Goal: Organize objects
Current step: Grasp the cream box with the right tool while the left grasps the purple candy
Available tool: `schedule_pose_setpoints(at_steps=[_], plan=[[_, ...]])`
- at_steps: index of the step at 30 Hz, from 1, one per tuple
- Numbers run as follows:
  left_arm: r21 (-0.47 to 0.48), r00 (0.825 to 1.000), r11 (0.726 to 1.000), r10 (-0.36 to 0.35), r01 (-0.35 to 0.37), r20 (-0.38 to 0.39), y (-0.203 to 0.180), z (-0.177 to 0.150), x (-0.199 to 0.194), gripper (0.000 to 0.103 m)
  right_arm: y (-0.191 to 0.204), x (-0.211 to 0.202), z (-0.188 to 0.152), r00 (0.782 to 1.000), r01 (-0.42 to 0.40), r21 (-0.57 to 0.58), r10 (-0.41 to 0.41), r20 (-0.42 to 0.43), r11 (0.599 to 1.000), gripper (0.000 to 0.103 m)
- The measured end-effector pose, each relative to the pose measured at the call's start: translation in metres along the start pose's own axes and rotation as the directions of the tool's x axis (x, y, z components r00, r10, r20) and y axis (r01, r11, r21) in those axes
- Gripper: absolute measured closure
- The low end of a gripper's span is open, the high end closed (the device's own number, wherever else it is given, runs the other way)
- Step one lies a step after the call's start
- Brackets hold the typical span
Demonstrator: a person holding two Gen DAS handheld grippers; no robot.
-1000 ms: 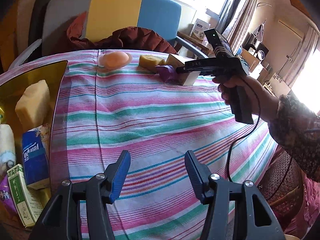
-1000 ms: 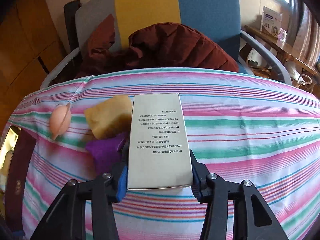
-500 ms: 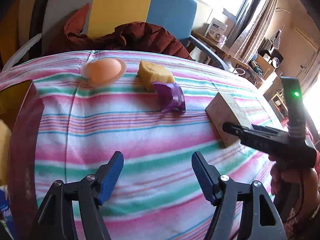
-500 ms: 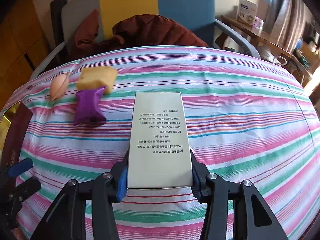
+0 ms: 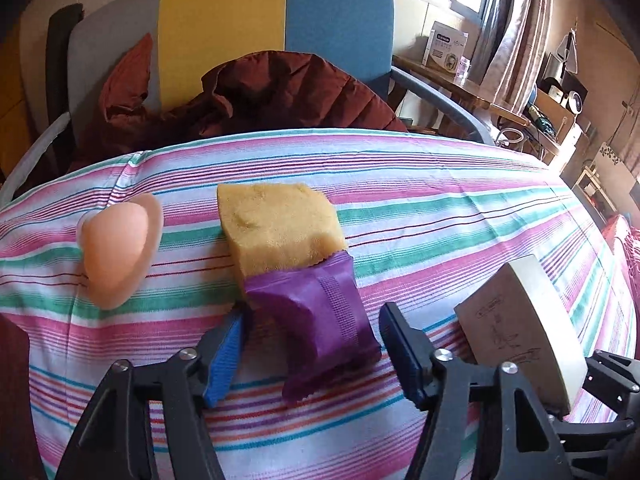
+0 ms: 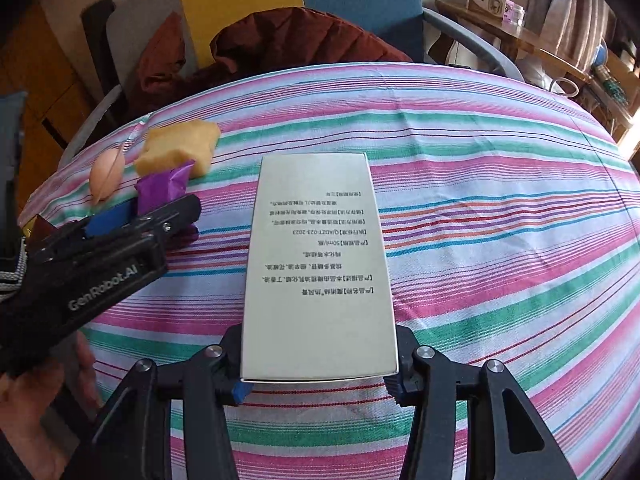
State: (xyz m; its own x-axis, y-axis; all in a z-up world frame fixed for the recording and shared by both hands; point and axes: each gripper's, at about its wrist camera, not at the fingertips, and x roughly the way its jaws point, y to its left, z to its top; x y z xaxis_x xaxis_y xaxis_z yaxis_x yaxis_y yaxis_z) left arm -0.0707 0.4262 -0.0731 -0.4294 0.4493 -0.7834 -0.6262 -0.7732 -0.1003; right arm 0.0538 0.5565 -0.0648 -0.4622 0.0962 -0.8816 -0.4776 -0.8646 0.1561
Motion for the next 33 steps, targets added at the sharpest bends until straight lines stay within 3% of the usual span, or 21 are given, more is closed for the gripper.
schedule_pose_setpoints(at_steps=[2,5,8,11,15,29,33], plan=[[-0.021,1.0,1.0,-0.015,0.015,0.011,0.006,0.001,-0.001,0.058,-0.001,-0.001,0.002,1.0,-0.023,0.026,0.022,0.005,0.999,0.051],[-0.062,0.998,0.996,-0.065,0.066,0.023,0.019,-0.001,-0.003,0.066,0.002,-0.006,0.004,0.999,-0.015,0.011,0.015,0.043,1.0,0.044],[-0.056,0.995,0.994,-0.095,0.097,0.037,0.024,-0.006,-0.008,0.066,0.009,-0.008,0.007,0.997,0.018,-0.03,-0.015,0.08,0.999,0.044],[-0.046,0.995,0.994,-0.092,0.095,0.047,0.026,-0.013,-0.013,0.067,0.011,-0.001,0.006,0.998,0.03,-0.049,-0.027,0.061,0.998,0.051],[-0.059,0.995,0.995,-0.08,0.084,0.064,0.035,-0.024,-0.024,0.067,0.009,-0.005,0.004,0.995,0.045,-0.058,-0.04,0.087,0.997,0.053],[-0.009,0.989,0.999,-0.034,0.036,0.145,0.048,-0.077,-0.078,0.067,0.041,-0.024,-0.008,0.987,-0.061,-0.14,0.081,0.142,0.988,0.053],[0.009,0.987,1.0,-0.028,0.027,0.16,0.051,-0.089,-0.089,0.067,0.049,-0.023,-0.016,0.986,-0.101,-0.12,0.115,0.116,0.988,0.053]])
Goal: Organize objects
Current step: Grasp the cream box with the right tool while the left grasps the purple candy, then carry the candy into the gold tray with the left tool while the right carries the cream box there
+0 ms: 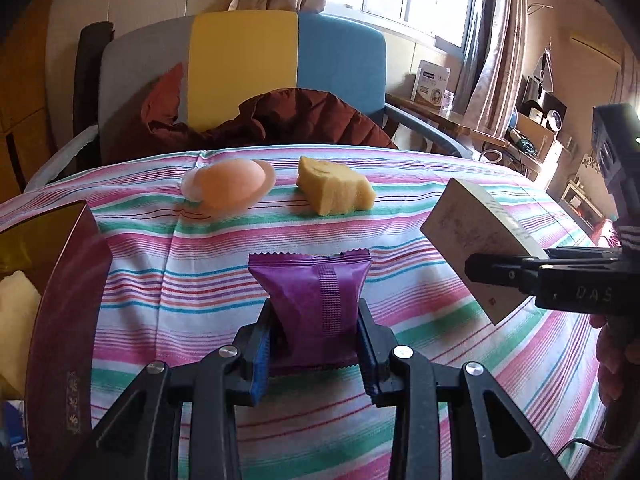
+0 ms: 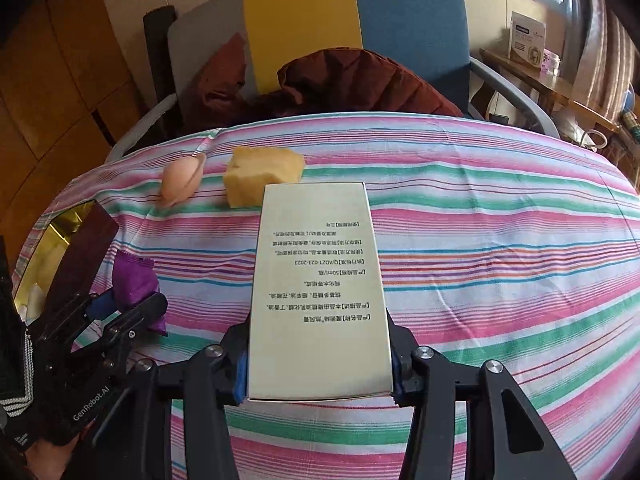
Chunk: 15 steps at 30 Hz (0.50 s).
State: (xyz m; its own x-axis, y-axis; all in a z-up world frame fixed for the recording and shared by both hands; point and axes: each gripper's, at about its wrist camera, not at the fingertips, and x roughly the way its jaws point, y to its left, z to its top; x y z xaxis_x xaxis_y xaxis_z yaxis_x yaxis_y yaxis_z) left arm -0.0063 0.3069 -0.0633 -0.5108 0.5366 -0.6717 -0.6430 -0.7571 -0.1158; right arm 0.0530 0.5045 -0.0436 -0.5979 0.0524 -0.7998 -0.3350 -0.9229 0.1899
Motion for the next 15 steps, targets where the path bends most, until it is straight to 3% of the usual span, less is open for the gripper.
schedule_pose_setpoints(at_steps=[2,9,15], plan=[[-0.004,1.0,1.0,0.0,0.0,0.007,0.003,-0.003,-0.005,0.067,0.005,0.001,-0.005,0.999,-0.031,0.021,0.031,-0.019,0.999,0.053],[0.007,1.0,1.0,0.001,-0.002,0.028,0.002,-0.012,-0.021,0.067,0.036,0.002,-0.018,0.999,-0.039,-0.064,0.037,-0.023,0.997,0.053],[0.0,0.998,0.999,-0.038,0.038,0.041,0.004,-0.023,-0.049,0.067,0.044,0.007,-0.023,0.999,-0.043,-0.092,0.04,-0.033,0.995,0.053]])
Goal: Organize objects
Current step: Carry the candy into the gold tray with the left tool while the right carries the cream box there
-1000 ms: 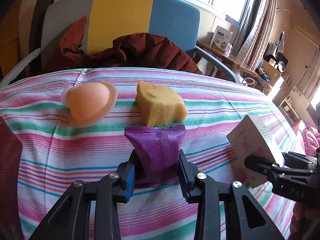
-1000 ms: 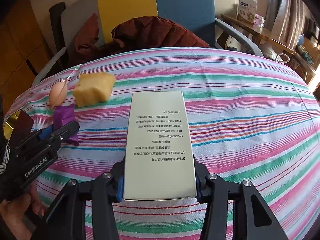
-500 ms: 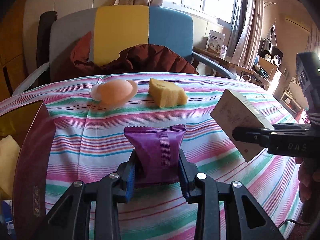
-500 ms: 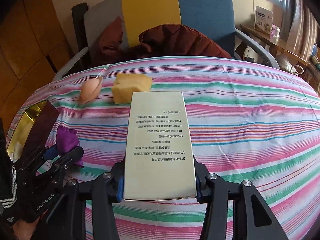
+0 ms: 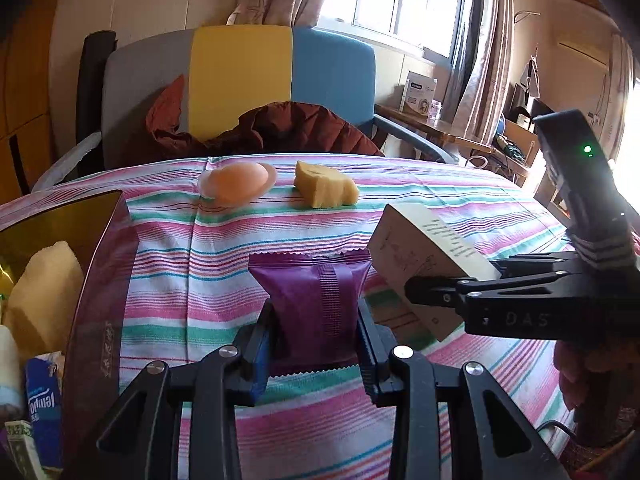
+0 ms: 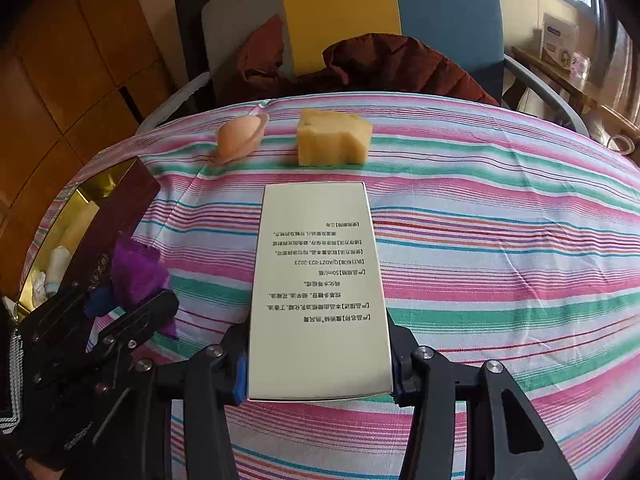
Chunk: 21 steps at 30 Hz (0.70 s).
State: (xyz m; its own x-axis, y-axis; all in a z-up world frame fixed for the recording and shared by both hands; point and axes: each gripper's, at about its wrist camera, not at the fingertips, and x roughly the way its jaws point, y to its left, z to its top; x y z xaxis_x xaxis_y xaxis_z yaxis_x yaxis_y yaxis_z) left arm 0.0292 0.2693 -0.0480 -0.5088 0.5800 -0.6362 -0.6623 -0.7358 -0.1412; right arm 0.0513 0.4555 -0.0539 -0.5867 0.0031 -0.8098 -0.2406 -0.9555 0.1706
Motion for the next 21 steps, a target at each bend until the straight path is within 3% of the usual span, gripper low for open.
schedule_pose_setpoints(at_steps=[12,16,21], plan=[[-0.112,0.996,0.992,-0.055,0.062,0.067,0.036,-0.002,-0.064,0.067,0.011,0.0,-0.007,1.0,-0.001,-0.048,0.001,0.005,0.999,0.053],[-0.161,0.994,0.986,-0.032,0.048,0.103,0.059,-0.004,-0.088,0.067,0.017,-0.002,-0.008,1.0,-0.005,-0.068,0.005,0.013,0.998,0.053],[-0.256,0.99,0.967,0.046,-0.011,0.132,0.102,-0.008,-0.113,0.067,0.022,-0.003,-0.009,1.0,-0.011,-0.083,0.013,0.021,0.996,0.053]])
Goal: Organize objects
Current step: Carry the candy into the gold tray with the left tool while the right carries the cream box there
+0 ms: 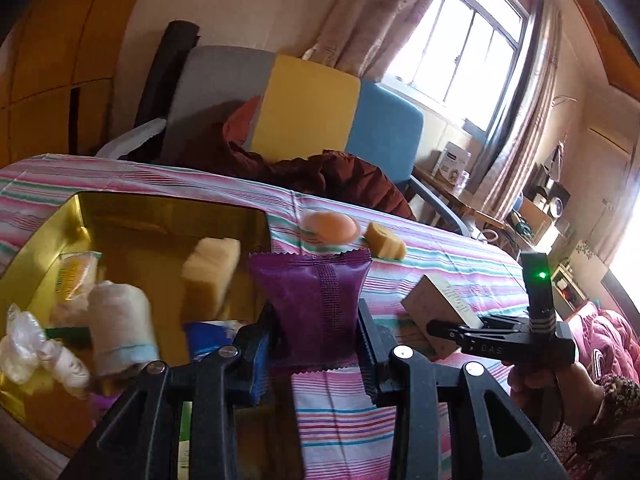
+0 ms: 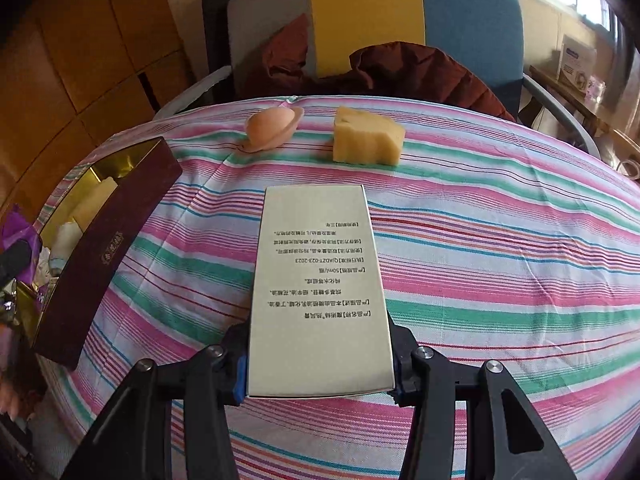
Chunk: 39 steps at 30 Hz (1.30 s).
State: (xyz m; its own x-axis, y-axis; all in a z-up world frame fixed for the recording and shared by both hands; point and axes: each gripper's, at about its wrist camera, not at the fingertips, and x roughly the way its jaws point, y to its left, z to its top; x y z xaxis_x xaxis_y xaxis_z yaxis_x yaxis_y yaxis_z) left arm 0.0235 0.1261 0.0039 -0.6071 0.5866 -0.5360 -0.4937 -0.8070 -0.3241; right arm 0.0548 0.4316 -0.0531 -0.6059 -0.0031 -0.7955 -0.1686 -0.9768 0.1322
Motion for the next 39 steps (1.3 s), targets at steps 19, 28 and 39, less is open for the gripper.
schedule_pose_setpoints(at_steps=[19,28,39], plan=[[-0.253,0.947,0.913,0.306,-0.321,-0.097,0.178,0.032,-0.012,0.067,0.046,-0.035,-0.005,0.994,-0.077,-0.02,0.079,0.075,0.997,0.053],[-0.31,0.928,0.876,0.329,-0.37,-0.177,0.211,0.029,0.004,0.053,0.091,-0.048,0.001,0.987,-0.131,-0.068,0.136,0.087,0.989,0.053],[-0.352,0.95,0.888,0.312,-0.296,-0.011,0.186,0.001,-0.034,0.045,0.153,-0.047,0.027,0.98,-0.167,-0.201,0.186,0.077,0.965,0.053]])
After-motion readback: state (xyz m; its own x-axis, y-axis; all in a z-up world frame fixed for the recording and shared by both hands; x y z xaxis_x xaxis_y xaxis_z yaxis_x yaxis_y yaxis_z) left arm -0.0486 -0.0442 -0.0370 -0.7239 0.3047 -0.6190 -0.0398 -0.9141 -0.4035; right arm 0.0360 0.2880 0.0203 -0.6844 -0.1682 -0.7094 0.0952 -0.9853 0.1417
